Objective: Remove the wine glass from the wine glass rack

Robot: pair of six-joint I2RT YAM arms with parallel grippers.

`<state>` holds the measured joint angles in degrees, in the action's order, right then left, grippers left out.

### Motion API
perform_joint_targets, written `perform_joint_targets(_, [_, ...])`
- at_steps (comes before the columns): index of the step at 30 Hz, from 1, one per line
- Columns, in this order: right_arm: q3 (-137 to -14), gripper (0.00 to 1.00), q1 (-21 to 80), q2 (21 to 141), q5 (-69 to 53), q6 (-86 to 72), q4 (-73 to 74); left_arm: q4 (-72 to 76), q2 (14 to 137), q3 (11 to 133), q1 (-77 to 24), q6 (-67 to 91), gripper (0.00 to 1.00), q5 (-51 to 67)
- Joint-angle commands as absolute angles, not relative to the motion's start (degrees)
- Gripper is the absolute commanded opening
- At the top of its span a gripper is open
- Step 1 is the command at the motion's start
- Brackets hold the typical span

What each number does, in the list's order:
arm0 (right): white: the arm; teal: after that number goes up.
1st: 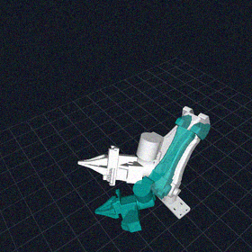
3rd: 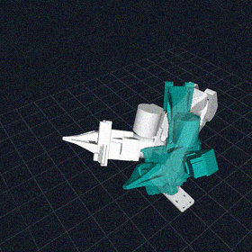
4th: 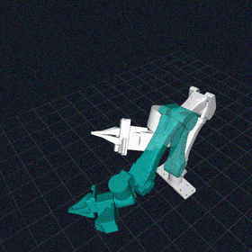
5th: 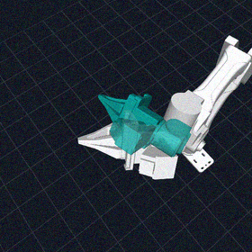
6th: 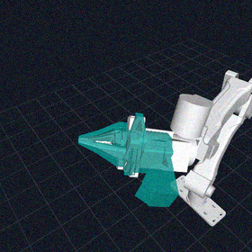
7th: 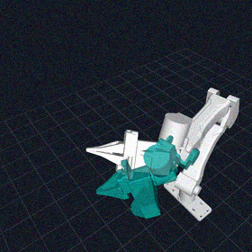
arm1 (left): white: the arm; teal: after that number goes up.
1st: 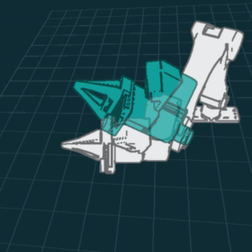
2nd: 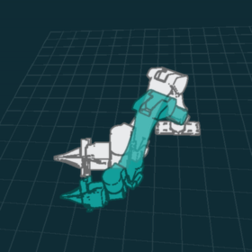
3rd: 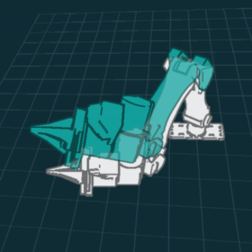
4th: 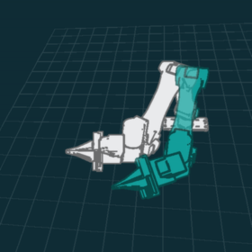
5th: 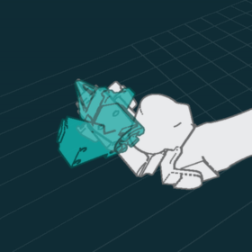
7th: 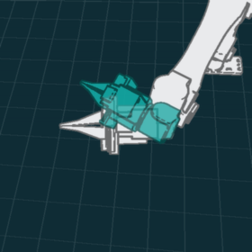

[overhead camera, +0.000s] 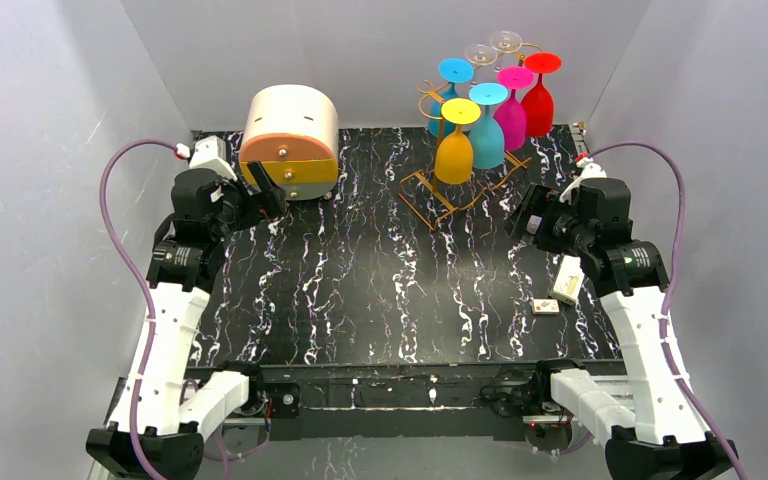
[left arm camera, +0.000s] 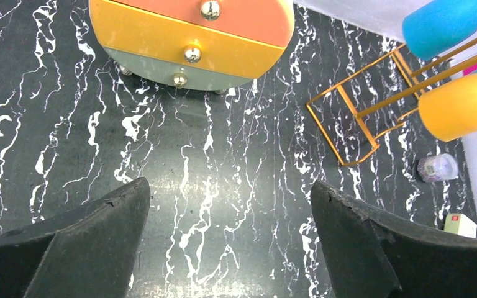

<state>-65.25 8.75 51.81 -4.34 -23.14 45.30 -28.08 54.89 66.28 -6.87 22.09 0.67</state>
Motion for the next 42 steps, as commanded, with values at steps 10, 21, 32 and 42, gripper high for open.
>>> perform_joint_targets(10, [-68.19, 0.99, 8.81, 52.25, -3.66, -21.5, 46.13, -21.96, 54.07, 65.38, -6.86, 24.33, 0.98, 16.34])
perform_joint_targets(21, [-68.67, 0.99, 8.85, 52.01, -2.09, -21.68, 46.38, -19.88, 73.19, 75.52, -23.75, 22.1, 0.98, 8.35])
perform_joint_targets(32, [-70.17, 0.99, 8.81, 52.4, -0.29, -22.73, 46.85, -11.29, 92.76, 85.01, -28.48, 25.81, 0.98, -1.79])
perform_joint_targets(42, [-70.7, 0.99, 8.76, 52.99, -0.32, -23.12, 47.0, -6.82, 105.95, 93.09, -29.0, 22.62, 0.98, -11.78])
